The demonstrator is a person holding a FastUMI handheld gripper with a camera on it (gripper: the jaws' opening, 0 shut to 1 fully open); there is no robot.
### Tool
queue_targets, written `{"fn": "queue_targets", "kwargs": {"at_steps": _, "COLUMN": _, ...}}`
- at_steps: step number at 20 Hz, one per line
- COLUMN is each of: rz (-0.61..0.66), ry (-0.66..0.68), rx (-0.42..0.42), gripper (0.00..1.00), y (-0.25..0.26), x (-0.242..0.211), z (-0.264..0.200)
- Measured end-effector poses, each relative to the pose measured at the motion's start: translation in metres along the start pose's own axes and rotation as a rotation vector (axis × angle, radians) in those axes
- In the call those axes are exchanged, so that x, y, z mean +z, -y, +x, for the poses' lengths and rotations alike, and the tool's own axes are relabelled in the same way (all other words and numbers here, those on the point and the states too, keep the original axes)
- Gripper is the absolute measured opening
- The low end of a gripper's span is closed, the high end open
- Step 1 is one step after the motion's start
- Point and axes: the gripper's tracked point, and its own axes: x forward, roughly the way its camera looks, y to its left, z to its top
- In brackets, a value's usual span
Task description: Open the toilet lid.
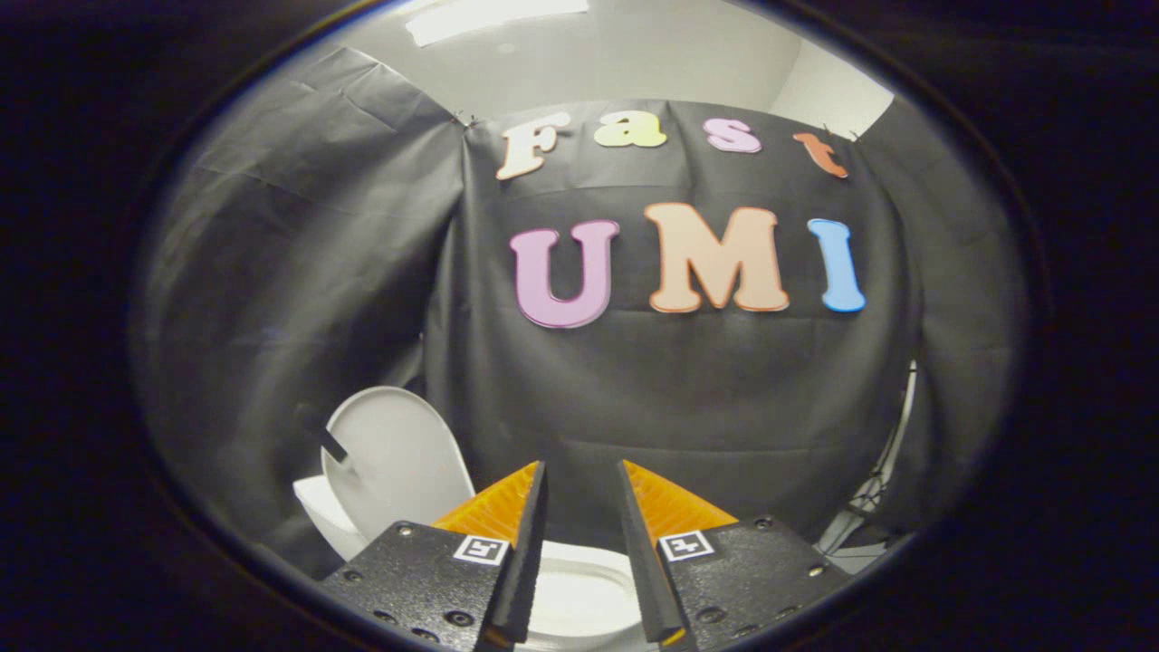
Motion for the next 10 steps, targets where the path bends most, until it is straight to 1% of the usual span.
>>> {"fn": "queue_targets", "kwargs": {"at_steps": 5, "rz": -0.008, "ry": 0.027, "rx": -0.139, "gripper": 0.46, "y": 0.049, "x": -0.037, "z": -0.060}}
{"fn": "queue_targets", "kwargs": {"at_steps": 7, "rz": 0.031, "ry": 0.028, "rx": -0.160, "gripper": 0.46, "y": 0.062, "x": -0.053, "z": -0.083}}
{"fn": "queue_targets", "kwargs": {"at_steps": 10, "rz": 0.101, "ry": -0.009, "rx": -0.174, "gripper": 0.46, "y": 0.074, "x": -0.088, "z": -0.115}}
